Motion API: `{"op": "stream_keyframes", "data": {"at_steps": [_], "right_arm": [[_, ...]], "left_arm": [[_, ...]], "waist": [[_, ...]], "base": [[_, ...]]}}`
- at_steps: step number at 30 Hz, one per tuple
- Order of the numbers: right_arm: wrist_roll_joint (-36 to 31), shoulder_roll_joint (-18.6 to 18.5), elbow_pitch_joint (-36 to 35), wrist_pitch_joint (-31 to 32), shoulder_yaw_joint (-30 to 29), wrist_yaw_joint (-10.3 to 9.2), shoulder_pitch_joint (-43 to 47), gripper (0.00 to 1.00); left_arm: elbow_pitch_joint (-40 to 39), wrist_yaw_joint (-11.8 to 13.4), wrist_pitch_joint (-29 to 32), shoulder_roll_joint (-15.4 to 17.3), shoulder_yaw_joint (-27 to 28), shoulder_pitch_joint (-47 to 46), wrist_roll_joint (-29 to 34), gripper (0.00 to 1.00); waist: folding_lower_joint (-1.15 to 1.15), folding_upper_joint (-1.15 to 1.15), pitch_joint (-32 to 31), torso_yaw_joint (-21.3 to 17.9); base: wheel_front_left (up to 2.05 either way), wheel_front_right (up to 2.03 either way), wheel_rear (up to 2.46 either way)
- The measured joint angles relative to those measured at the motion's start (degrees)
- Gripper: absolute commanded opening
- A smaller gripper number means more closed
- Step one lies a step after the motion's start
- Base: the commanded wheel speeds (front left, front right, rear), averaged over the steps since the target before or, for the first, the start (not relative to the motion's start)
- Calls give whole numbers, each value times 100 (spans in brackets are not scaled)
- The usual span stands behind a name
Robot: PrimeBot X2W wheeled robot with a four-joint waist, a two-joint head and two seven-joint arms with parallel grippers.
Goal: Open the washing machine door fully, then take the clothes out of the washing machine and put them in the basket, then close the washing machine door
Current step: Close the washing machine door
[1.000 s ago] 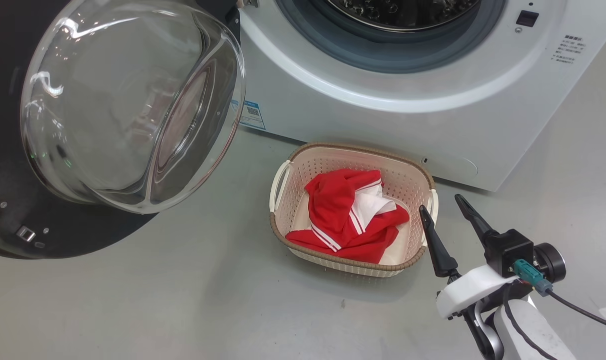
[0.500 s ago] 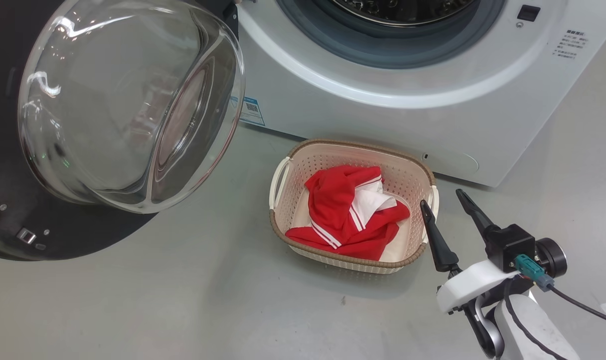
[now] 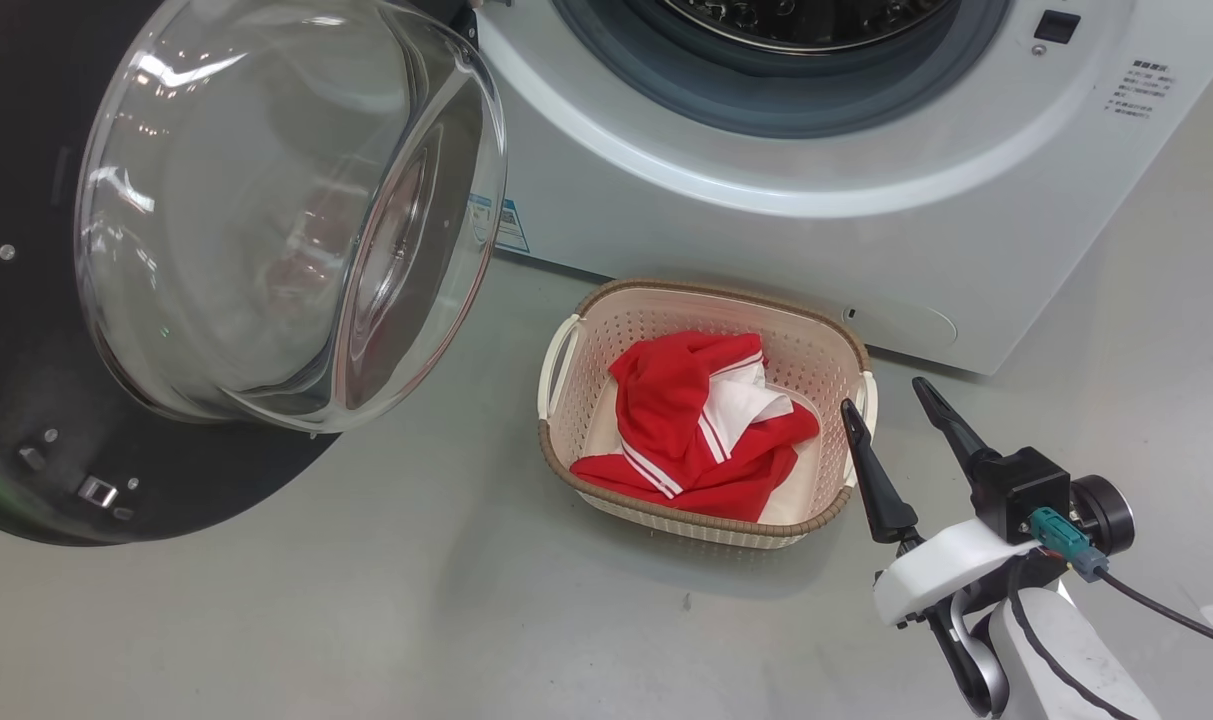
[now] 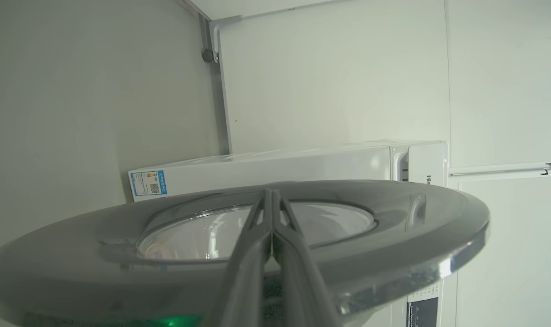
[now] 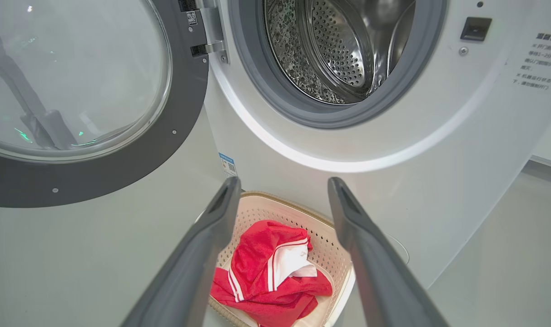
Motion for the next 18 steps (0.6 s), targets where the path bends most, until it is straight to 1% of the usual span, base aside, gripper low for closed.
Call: {"op": "stream_keyframes", "data": {"at_steps": [7, 18], "right_arm": [[1, 19, 29, 0, 22, 1, -8, 100], [30, 76, 49, 0, 42, 0, -44, 100]], "left_arm": [[-52, -25, 260, 16, -14, 42, -58, 0], [-414, -74, 716, 41, 0, 394, -131, 0]], "waist": [[0, 0, -17, -44], [0, 0, -39, -292]], "base": [[0, 0, 0], [0, 0, 0]]}}
